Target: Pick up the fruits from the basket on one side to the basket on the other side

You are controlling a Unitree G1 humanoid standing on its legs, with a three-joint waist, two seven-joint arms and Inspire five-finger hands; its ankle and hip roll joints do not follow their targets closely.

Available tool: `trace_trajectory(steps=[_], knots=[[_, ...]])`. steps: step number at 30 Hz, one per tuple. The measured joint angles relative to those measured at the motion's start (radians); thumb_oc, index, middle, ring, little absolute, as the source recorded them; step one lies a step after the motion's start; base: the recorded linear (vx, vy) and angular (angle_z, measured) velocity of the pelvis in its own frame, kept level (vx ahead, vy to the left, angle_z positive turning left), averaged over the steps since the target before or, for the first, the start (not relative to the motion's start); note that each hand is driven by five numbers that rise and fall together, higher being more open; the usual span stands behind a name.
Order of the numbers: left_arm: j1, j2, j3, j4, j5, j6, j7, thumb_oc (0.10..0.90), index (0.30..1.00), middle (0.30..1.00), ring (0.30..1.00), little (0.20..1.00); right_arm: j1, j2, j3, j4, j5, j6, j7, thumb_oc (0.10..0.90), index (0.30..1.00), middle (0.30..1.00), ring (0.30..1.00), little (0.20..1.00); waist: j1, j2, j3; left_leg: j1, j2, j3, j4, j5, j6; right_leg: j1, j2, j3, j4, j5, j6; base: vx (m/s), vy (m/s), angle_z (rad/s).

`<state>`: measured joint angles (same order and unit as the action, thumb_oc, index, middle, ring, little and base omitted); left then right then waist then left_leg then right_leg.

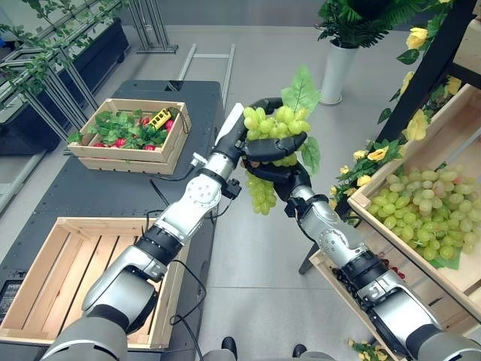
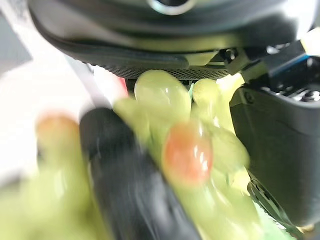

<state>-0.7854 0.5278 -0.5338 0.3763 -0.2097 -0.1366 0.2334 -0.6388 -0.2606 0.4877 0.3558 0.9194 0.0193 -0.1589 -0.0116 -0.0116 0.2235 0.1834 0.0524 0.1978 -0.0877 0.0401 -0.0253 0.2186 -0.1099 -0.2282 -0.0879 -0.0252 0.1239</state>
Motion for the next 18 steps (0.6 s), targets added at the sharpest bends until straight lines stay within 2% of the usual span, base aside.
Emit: trace_trajectory(steps=[4,9,11,18], knots=[[0.007,0.037,0.039,0.009,0.045,-0.002,0.086,0.8,0.9,0.9,0.9,0.9,0.022,-0.031,-0.004,-0.001,-0.009,0.0,0.023,0.4,0.3,0.3,0.3,0.3,-0.001,0.001,0.0,0.0,0.0,0.0,0.0,0.0,0.0,-0.001,0.0,0.003,0.0,0.0,0.0,0.02,0.008,0.0],[0.053,0.05,0.173,0.002,0.056,-0.014,0.194,0.8,0.9,0.9,0.9,0.9,0.095,-0.085,-0.012,-0.005,-0.012,0.0,0.068,0.4,0.3,0.3,0.3,0.3,-0.001,0.001,0.0,0.0,0.001,0.0,0.0,0.0,0.0,-0.001,0.0,0.003,0.0,0.0,0.0,0.0,0.0,0.0],[0.108,0.028,0.264,-0.021,0.019,-0.061,0.269,0.8,0.9,0.9,0.9,0.9,0.145,-0.085,-0.021,-0.003,-0.016,0.001,0.09,0.4,0.3,0.3,0.3,0.3,-0.004,0.001,-0.001,0.0,0.001,-0.001,0.0,0.0,0.0,-0.002,0.0,0.005,0.0,0.0,0.0,0.0,0.0,0.0],[0.143,0.008,0.313,-0.016,-0.024,-0.09,0.424,0.8,0.9,0.9,0.9,0.9,0.207,-0.084,-0.017,0.003,-0.049,0.023,0.124,0.4,0.3,0.3,0.3,0.3,-0.003,0.0,-0.001,0.002,0.001,-0.001,0.0,0.0,0.0,-0.003,0.001,0.008,0.0,0.004,0.0,0.0,0.003,-0.01]])
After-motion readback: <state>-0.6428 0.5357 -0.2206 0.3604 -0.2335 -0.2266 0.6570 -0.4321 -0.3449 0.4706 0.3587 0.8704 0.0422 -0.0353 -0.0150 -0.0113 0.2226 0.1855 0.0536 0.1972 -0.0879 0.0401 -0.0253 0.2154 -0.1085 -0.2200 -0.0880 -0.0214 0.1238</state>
